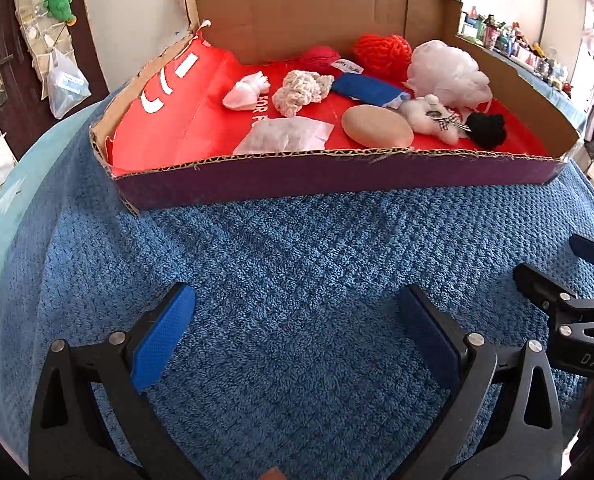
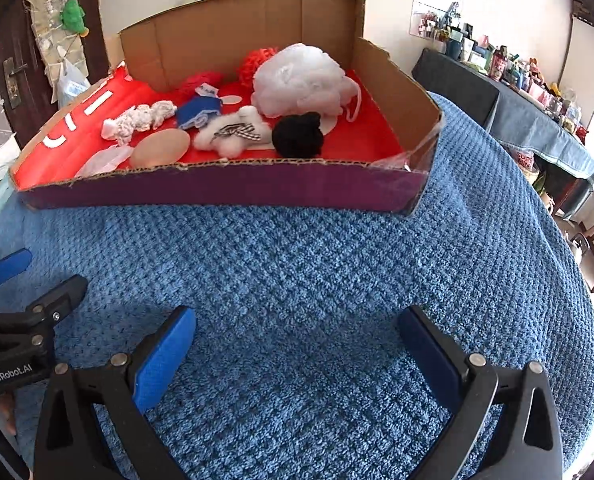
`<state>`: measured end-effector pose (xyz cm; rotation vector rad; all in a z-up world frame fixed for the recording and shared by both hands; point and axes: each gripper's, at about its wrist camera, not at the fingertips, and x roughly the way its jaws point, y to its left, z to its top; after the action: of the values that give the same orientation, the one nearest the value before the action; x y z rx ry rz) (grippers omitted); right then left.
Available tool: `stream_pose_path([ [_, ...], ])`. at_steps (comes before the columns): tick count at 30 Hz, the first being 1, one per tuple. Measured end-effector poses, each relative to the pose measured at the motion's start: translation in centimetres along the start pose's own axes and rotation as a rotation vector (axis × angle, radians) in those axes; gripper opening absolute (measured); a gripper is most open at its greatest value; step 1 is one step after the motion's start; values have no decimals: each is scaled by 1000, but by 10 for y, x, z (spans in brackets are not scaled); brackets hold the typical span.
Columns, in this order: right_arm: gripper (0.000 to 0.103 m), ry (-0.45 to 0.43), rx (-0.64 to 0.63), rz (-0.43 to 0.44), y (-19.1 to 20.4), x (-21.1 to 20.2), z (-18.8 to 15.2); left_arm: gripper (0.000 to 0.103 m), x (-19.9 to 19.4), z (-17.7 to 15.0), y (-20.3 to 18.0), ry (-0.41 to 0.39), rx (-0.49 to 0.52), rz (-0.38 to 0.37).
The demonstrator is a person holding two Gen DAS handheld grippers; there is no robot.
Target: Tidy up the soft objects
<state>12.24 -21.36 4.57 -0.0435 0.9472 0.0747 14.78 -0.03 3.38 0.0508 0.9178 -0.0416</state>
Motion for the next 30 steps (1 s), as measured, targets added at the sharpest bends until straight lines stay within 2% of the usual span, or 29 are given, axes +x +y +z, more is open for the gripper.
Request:
stream_pose_path([
  [30, 103, 12, 15, -11, 0, 3, 0, 103, 2, -2, 2, 7, -9, -14],
])
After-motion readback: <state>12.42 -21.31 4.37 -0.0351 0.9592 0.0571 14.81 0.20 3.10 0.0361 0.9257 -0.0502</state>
